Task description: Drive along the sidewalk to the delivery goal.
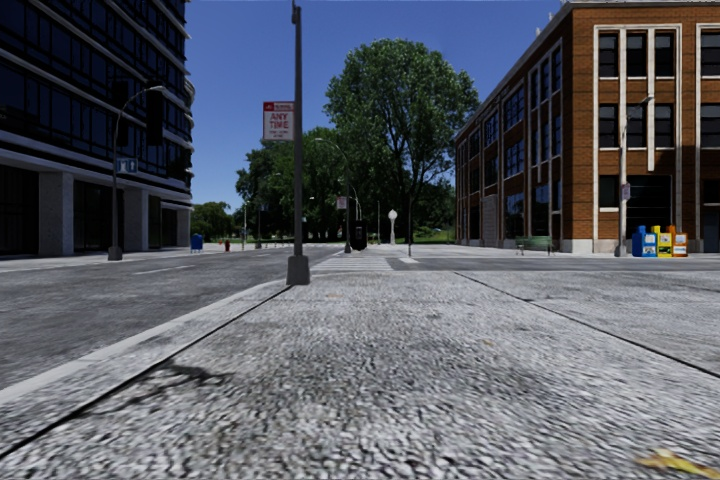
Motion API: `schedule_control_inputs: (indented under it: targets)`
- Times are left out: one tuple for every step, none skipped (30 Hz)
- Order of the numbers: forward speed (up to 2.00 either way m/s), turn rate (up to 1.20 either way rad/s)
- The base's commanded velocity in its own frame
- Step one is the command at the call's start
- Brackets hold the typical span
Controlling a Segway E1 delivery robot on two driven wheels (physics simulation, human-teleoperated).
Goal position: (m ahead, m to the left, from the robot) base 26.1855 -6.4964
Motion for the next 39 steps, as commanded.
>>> schedule_control_inputs:
  targets:
    - [2.00, 0.00]
    - [2.00, 0.00]
    - [2.00, 0.00]
    - [2.00, 0.00]
    - [2.00, 0.00]
    - [2.00, 0.00]
    - [2.00, 0.00]
    - [2.00, 0.00]
    - [2.00, 0.00]
    - [2.00, 0.00]
    - [2.00, 0.00]
    - [2.00, 0.00]
    - [2.00, 0.00]
    - [2.00, 0.00]
    - [2.00, 0.00]
    - [2.00, 0.00]
    - [2.00, 0.00]
    - [2.00, 0.00]
    - [2.00, 0.00]
    - [2.00, 0.00]
    - [2.00, 0.00]
    - [2.00, 0.00]
    - [2.00, 0.00]
    - [2.00, 0.00]
    - [2.00, 0.00]
    - [2.00, 0.00]
    - [2.00, 0.00]
    - [2.00, 0.00]
    - [2.00, 0.00]
    - [2.00, 0.00]
    - [2.00, 0.00]
    - [2.00, 0.00]
    - [2.00, 0.00]
    - [2.00, 0.00]
    - [2.00, 0.00]
    - [2.00, 0.00]
    - [2.00, 0.00]
    - [2.00, 0.00]
    - [2.00, 0.00]
